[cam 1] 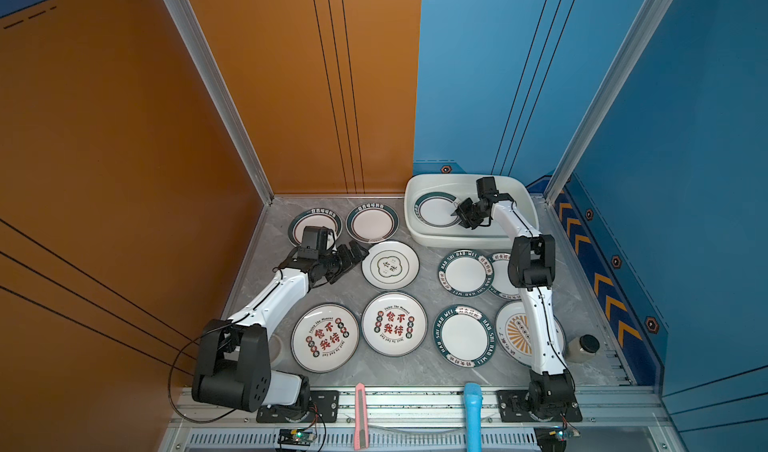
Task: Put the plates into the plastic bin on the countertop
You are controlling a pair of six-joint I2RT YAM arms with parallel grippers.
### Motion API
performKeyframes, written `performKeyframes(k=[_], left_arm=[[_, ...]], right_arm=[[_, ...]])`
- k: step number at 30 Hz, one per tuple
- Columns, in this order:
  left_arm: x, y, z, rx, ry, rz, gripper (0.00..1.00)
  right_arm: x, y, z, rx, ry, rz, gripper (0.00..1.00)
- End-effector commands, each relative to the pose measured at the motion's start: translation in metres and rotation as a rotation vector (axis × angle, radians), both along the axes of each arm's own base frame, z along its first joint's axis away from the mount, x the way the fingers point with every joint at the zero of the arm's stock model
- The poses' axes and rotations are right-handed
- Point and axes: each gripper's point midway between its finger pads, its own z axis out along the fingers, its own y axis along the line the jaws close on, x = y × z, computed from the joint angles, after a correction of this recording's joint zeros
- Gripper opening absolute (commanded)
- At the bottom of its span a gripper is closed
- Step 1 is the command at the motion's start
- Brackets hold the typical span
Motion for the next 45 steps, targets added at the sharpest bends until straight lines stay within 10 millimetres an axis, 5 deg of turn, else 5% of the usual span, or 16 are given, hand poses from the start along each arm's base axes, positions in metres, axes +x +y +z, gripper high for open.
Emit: performKeyframes(k=[1, 11, 27, 38, 45], left_arm=[[0.000, 0.007, -0.011, 0.029, 0.012, 0.003, 1.00], [0.007, 0.005, -0.029, -0.006, 0.030, -0.012, 0.96], [0.002, -0.005, -0.065, -0.070, 0.070, -0.030, 0.92], [-0.001, -0.016, -0.097, -0.086, 0.107, -0.041, 0.88], [0.001, -0.022, -0.120, -0.089, 0.150, -0.047, 0.72]], right_arm=[[-0.009, 0.001, -0.010, -0.034, 0.049, -0.011, 0.43], [-0.011, -0.020, 0.051, -0.133, -0.051, 0.017, 0.51], [-0.076, -0.057, 0.180, -0.308, -0.208, 0.110, 0.53], [-0.132, -0.073, 0.192, -0.315, -0.189, 0.122, 0.50], [-0.151, -0.074, 0.191, -0.307, -0.189, 0.123, 0.47]])
